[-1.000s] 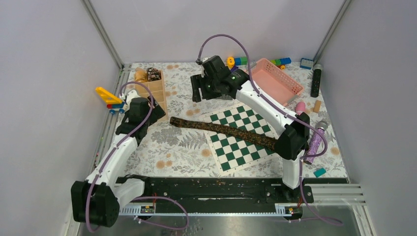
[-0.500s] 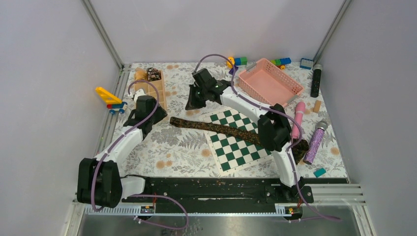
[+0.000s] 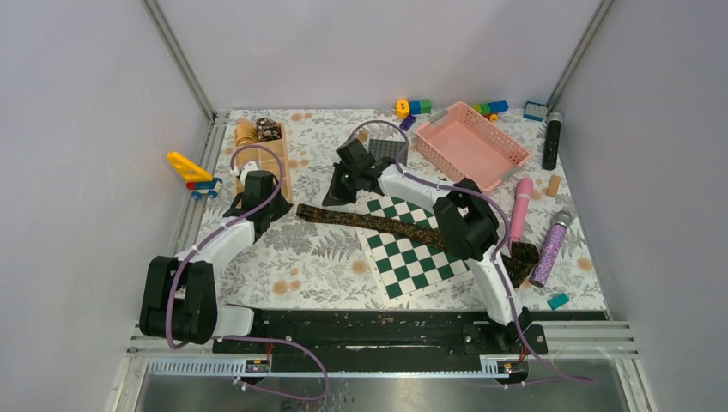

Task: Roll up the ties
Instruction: Roll the tie at the center of the board.

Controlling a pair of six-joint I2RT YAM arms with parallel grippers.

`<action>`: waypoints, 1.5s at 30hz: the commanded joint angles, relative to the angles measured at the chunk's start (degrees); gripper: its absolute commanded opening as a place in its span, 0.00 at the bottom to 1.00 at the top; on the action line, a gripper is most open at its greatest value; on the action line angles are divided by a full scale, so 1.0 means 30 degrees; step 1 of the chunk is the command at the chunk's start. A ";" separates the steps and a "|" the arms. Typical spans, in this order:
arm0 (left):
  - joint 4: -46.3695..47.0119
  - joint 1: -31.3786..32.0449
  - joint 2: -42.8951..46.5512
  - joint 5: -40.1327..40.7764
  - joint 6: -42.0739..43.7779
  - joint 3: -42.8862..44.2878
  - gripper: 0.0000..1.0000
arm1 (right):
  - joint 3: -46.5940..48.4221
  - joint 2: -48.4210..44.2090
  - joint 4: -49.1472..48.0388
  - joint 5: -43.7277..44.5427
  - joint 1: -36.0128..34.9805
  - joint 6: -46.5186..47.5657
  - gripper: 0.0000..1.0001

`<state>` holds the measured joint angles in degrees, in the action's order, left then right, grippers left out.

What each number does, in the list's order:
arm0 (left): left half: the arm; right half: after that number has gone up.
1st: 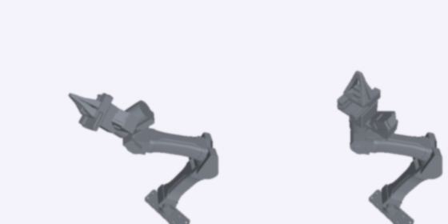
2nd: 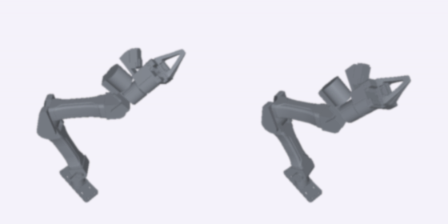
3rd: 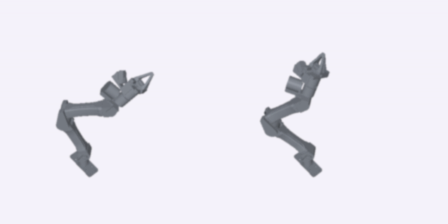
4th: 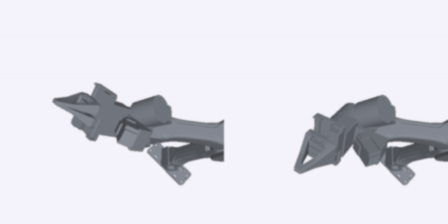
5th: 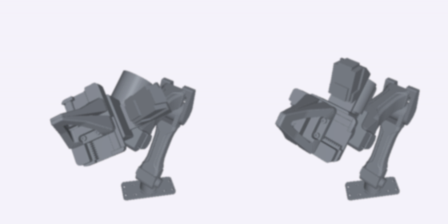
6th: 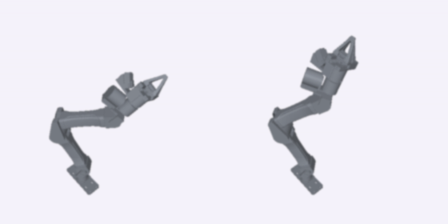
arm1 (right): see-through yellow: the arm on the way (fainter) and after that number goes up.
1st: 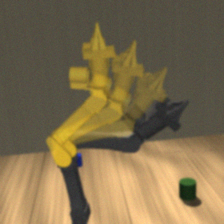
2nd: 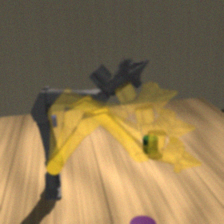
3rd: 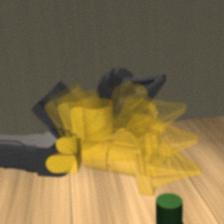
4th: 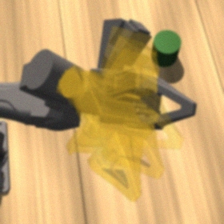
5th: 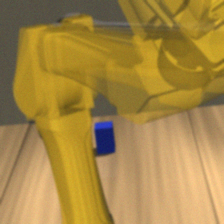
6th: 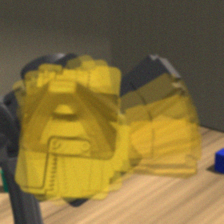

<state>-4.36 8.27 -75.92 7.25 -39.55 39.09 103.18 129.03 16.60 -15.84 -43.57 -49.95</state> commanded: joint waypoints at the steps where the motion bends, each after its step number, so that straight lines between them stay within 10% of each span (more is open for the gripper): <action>1: 0.1073 -0.0059 -0.0214 0.0114 -0.0117 -0.0136 0.00 | 0.0067 0.0517 -0.1178 -0.0585 -0.0201 -0.1052 0.00; 45: 0.1880 -0.0050 -0.1535 0.0220 -0.0645 -0.1020 0.00 | 0.1056 0.1137 -0.1816 -0.0926 -0.0769 -0.1668 0.00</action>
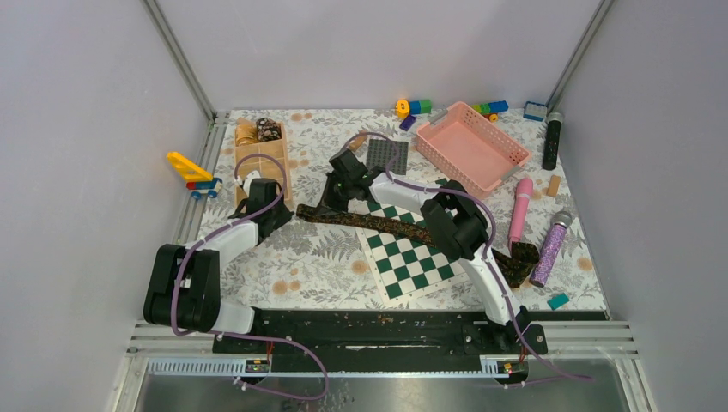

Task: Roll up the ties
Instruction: Roll the tie at the center of the board.

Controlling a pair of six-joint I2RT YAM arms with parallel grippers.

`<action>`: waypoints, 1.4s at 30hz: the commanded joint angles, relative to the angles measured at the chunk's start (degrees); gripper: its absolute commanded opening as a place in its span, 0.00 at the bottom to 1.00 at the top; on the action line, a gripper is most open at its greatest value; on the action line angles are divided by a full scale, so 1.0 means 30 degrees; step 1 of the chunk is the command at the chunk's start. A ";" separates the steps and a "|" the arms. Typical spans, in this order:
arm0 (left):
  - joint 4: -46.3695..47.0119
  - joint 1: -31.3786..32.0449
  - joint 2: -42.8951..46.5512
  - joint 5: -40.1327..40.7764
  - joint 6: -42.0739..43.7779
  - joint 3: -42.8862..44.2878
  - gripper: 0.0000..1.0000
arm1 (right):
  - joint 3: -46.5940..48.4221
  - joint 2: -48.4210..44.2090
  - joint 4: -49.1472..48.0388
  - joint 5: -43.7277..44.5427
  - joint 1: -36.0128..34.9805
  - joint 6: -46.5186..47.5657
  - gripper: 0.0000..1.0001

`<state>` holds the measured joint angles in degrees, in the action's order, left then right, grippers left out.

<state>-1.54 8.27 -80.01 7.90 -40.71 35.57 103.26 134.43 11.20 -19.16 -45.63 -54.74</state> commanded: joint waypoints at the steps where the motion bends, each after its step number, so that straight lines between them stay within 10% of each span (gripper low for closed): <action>1: 0.0966 -0.0035 -0.0220 -0.0023 -0.0259 0.0172 0.00 | 0.1094 -0.0554 0.0027 0.0278 -0.0084 -0.0068 0.00; 42: 0.2586 -0.0033 -0.1562 -0.1955 -0.0317 0.0817 0.00 | 0.2264 0.1931 0.1017 0.0484 0.0187 0.0358 0.00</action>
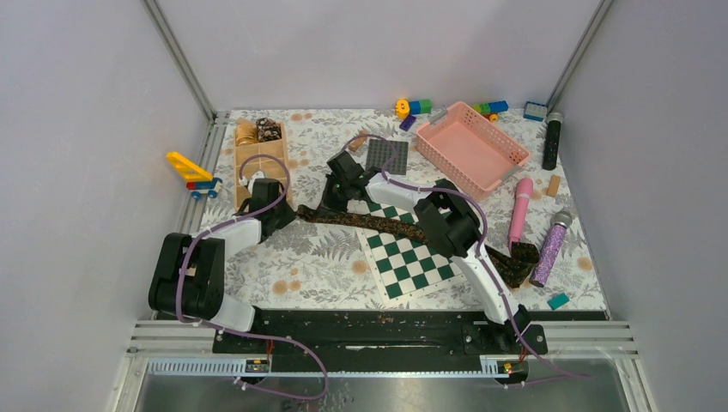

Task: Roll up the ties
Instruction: Roll the tie at the center of the board.

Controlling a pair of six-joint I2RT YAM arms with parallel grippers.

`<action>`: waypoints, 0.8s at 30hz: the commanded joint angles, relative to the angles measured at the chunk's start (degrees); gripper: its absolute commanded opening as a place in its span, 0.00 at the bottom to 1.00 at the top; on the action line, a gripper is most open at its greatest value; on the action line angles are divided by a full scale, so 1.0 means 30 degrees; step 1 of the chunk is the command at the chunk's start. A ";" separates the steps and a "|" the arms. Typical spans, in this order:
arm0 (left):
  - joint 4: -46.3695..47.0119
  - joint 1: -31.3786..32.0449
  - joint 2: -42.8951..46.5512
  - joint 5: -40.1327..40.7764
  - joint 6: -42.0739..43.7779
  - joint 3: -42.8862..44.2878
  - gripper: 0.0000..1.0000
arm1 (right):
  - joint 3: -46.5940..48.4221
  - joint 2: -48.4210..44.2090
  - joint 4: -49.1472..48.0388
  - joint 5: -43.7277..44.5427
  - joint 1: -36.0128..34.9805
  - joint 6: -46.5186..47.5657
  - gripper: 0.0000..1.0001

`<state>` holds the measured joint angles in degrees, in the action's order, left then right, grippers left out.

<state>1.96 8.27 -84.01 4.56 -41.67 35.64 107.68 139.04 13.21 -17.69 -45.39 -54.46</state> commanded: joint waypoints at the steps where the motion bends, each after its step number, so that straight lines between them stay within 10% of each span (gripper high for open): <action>1: 0.1552 -0.0033 -0.0260 -0.0958 0.0003 0.0743 0.00 | 0.0821 0.0386 0.0364 0.0007 0.0104 0.0264 0.00; 24: 0.5112 0.0075 -0.0297 -0.4395 0.0383 -0.0421 0.00 | 0.1056 0.0469 0.0721 -0.0041 0.0071 0.0165 0.00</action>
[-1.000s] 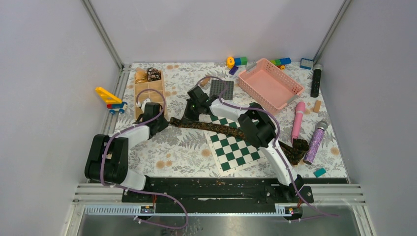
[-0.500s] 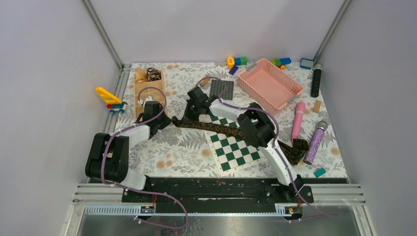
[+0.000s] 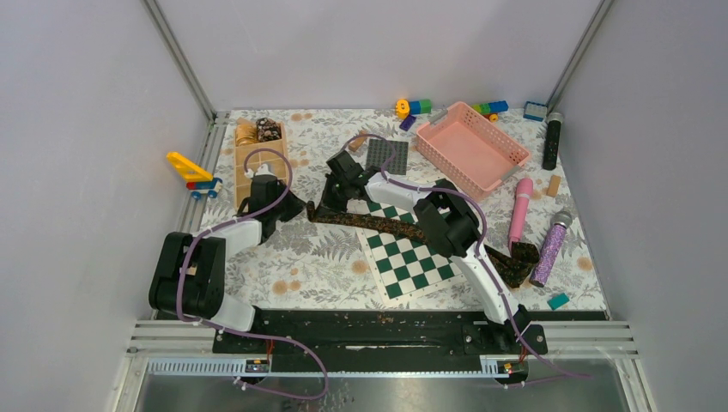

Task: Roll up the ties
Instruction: Roll the tie at the center of the board.

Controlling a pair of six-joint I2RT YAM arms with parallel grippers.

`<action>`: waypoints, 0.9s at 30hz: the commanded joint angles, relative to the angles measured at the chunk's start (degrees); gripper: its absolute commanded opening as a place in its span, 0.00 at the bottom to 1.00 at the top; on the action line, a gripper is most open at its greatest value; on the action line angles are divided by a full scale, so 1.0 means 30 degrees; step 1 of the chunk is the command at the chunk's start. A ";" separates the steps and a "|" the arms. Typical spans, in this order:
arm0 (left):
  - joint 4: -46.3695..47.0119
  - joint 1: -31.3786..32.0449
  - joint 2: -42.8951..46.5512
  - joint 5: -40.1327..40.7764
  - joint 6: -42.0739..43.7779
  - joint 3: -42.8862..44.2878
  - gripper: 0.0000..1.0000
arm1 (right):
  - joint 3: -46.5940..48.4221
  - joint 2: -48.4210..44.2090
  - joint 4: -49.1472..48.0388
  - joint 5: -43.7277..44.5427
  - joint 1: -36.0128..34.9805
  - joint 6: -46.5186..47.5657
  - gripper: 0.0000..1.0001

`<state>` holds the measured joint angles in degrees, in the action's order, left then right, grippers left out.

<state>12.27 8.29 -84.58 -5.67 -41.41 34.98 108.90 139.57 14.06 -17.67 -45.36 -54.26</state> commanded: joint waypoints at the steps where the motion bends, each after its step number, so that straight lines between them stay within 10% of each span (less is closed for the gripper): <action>1: 0.1782 0.0068 -0.0149 -0.1117 0.0297 -0.0205 0.00 | 0.0654 0.0298 0.0427 -0.0052 0.0077 0.0109 0.00; 27: 0.3406 0.0540 -0.0293 -0.2920 0.0294 -0.0821 0.00 | -0.0433 -0.1437 -0.1348 -0.0476 0.0063 0.0955 0.00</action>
<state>18.22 9.43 -86.00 -11.99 -41.41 32.86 107.94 139.39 11.66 -18.15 -45.36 -52.86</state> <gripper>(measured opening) 0.006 0.017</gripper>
